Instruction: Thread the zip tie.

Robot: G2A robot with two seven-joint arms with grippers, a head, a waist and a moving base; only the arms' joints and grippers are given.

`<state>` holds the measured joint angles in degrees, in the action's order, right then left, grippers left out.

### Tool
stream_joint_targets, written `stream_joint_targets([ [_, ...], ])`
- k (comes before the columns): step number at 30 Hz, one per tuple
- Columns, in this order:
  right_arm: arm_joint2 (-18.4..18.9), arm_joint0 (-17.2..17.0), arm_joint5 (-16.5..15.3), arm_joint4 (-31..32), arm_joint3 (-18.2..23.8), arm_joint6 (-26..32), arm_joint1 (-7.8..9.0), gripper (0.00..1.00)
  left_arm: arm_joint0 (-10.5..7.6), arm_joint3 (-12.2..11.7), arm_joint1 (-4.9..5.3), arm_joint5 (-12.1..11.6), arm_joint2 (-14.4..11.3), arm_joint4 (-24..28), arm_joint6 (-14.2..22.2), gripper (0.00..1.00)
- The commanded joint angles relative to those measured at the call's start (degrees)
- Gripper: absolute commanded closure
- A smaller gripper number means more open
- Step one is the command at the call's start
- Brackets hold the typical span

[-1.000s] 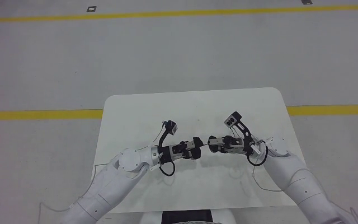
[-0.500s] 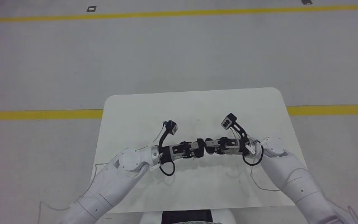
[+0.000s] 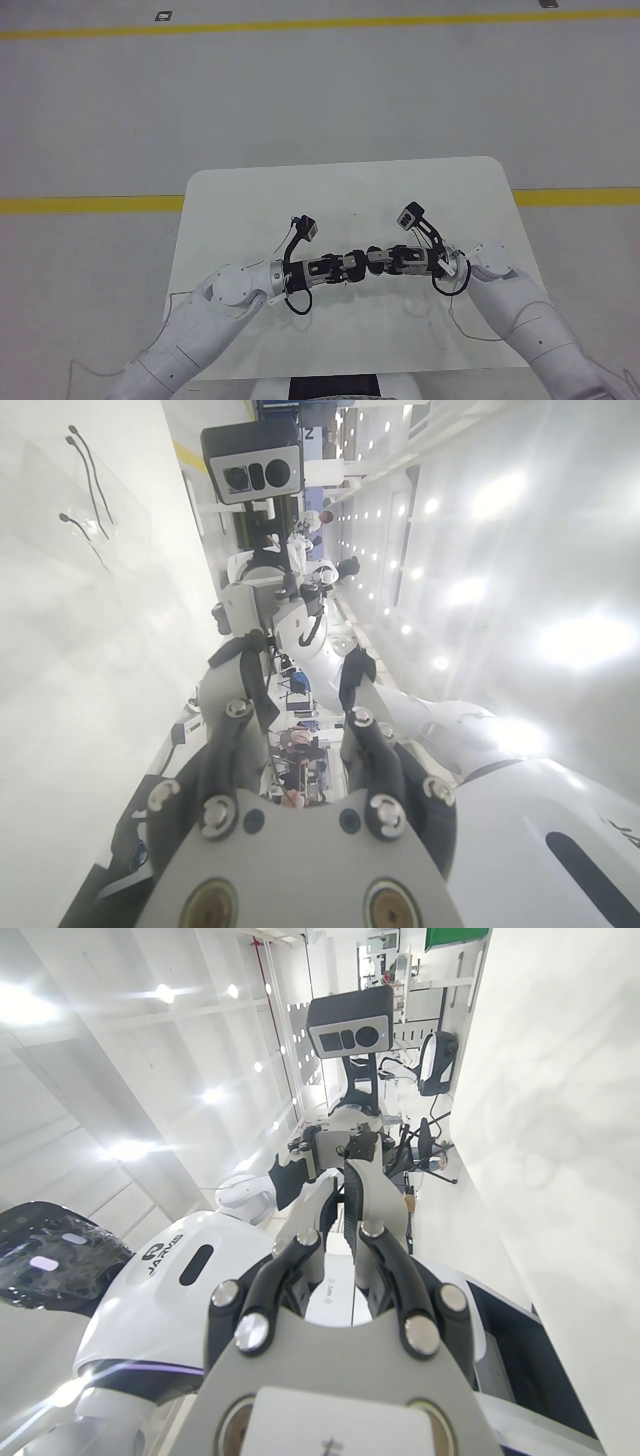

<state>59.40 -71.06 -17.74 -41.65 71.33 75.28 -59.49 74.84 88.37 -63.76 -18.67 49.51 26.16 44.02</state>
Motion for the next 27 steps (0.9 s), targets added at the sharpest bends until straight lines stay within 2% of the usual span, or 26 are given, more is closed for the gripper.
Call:
stream_joint_targets([
  [1,0.12,-0.05,0.06,0.32,0.08,-0.02,0.01,1.00,0.02,0.02,0.02,0.03,0.00,0.02,-0.07,0.71],
  [6,0.55,-0.13,-0.11,1.24,0.13,0.40,0.06,1.00,-0.06,-0.09,0.10,0.52,0.02,-0.04,-0.12,0.76],
  [27,0.87,-0.17,-0.20,3.67,0.42,1.16,-0.09,1.00,-0.53,-0.79,0.18,2.46,-0.56,-0.74,-1.18,0.86],
])
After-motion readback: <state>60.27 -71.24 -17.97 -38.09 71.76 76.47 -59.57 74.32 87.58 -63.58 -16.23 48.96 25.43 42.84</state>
